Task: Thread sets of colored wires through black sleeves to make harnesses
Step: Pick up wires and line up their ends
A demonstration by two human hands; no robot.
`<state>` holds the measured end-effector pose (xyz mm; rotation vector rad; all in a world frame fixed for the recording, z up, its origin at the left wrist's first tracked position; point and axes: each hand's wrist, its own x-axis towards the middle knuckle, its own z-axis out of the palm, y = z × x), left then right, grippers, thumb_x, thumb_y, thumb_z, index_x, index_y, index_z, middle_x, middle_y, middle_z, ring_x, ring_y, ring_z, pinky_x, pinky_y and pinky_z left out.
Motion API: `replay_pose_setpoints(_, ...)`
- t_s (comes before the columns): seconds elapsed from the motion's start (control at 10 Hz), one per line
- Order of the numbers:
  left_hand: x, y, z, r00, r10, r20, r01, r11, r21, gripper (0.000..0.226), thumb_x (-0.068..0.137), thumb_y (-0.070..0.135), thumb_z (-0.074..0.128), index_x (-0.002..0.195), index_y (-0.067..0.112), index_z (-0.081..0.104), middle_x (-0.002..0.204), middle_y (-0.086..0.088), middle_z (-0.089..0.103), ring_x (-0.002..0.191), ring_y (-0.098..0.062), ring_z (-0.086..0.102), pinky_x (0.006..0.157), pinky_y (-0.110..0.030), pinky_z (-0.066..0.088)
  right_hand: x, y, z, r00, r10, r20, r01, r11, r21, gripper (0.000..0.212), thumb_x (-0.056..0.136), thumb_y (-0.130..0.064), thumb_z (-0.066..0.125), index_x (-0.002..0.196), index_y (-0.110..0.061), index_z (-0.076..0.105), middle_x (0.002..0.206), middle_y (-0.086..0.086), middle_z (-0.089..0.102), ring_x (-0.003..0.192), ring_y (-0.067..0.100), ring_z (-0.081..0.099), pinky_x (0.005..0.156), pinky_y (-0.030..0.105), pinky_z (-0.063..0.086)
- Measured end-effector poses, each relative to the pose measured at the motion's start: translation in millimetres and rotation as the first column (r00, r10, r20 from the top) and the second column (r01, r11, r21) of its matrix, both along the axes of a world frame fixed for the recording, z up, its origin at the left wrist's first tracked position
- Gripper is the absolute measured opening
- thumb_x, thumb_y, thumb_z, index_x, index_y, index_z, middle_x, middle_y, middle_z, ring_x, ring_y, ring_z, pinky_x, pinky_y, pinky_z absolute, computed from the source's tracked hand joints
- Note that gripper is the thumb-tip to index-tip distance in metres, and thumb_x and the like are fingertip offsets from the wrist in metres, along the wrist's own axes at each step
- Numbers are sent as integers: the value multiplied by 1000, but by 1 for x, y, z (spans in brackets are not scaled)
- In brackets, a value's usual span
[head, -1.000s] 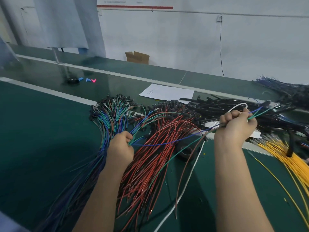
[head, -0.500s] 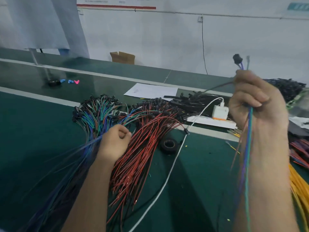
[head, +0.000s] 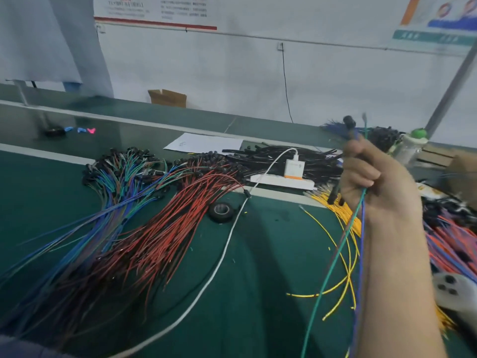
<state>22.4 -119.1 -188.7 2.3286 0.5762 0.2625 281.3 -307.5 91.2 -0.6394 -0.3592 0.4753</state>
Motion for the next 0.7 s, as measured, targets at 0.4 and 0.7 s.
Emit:
replay_pose_setpoints(0.4, 218, -61, 179, 977, -54, 205, 154, 849, -506, 46, 99, 48, 32, 81, 16, 61, 74, -2, 64, 66, -15, 60, 67, -28, 49, 23, 17, -101, 818, -63, 572, 415, 753, -510, 12, 100, -11, 44, 100, -18, 54, 93, -5, 72, 84, 3, 60, 80, 23, 43)
replay_pose_setpoints(0.7, 245, -43, 110, 921, -245, 304, 389, 518, -762, 23, 99, 29, 42, 90, 10, 53, 54, 10, 43, 44, -4, 36, 43, -15, 32, 34, 45, -175, 793, 45, 607, 525, 454, -720, 26, 99, -30, 49, 87, -11, 63, 68, -1, 59, 72, 20, 57, 75, 37, 48)
